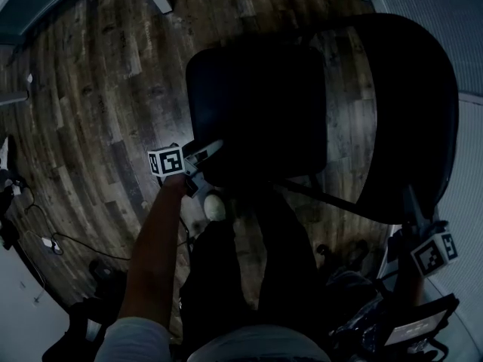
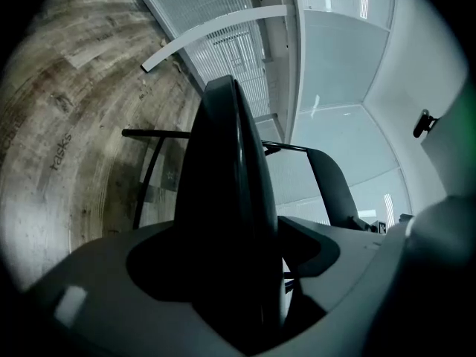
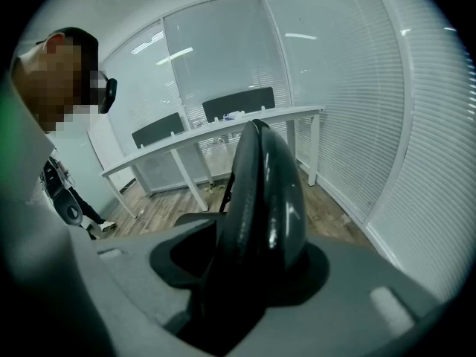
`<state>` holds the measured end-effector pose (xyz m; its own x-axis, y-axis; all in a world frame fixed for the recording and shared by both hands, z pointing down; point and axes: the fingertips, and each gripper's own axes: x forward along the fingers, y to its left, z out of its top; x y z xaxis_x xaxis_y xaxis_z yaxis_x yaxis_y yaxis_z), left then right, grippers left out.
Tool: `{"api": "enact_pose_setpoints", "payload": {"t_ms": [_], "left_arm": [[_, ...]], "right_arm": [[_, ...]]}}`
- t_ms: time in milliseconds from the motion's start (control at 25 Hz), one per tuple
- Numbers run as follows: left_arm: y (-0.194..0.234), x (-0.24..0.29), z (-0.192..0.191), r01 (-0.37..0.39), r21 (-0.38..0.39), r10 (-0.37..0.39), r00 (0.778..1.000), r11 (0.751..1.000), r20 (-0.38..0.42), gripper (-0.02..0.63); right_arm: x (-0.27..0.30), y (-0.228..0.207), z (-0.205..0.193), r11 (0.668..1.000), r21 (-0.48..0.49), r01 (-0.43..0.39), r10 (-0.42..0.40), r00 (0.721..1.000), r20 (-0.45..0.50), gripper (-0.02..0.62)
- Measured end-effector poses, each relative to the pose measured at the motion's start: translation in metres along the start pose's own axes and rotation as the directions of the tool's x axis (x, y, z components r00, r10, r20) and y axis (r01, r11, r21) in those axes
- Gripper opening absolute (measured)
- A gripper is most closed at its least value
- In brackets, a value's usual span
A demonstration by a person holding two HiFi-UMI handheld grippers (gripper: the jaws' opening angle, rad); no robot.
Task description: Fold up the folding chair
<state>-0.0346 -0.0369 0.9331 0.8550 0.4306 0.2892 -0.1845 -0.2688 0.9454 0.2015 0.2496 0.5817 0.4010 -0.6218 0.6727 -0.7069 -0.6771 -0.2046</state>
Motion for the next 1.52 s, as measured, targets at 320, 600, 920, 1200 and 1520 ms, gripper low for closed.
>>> {"api": "enact_pose_setpoints", "payload": {"t_ms": [320,600,920,1200,1520], "left_arm": [[-0.001,0.006,-0.006,0.06,-0.015,-0.061,0.996,0.998,-0.066,0.313],[-0.004,0.004,-0.006,0.066,-0.04,-0.068,0.995,0.997,-0.066,0.298],[-0.026,0.007,-0.009,0.082,-0.051,-0.085,0.994,0.995,-0.071,0.27],[-0.058,0.01,-0.009,0.094,-0.064,-0.098,0.992,0.994,-0.08,0.236],[-0.096,0.015,-0.009,0.105,-0.07,-0.112,0.989,0.992,-0.099,0.207]], "right_arm": [[0.001,0.001,0.002,0.999,0.031,-0.023,0.023,1.0,0.017,0.178],[0.004,0.002,0.01,0.998,0.064,-0.007,0.005,0.999,0.034,0.152],[-0.012,-0.003,0.011,0.999,0.024,-0.028,0.028,0.999,0.019,0.119],[-0.026,0.01,0.024,0.999,0.018,-0.05,0.049,0.998,0.038,0.094],[-0.042,0.024,0.037,0.998,0.011,-0.054,0.054,0.997,0.048,0.074]]}}
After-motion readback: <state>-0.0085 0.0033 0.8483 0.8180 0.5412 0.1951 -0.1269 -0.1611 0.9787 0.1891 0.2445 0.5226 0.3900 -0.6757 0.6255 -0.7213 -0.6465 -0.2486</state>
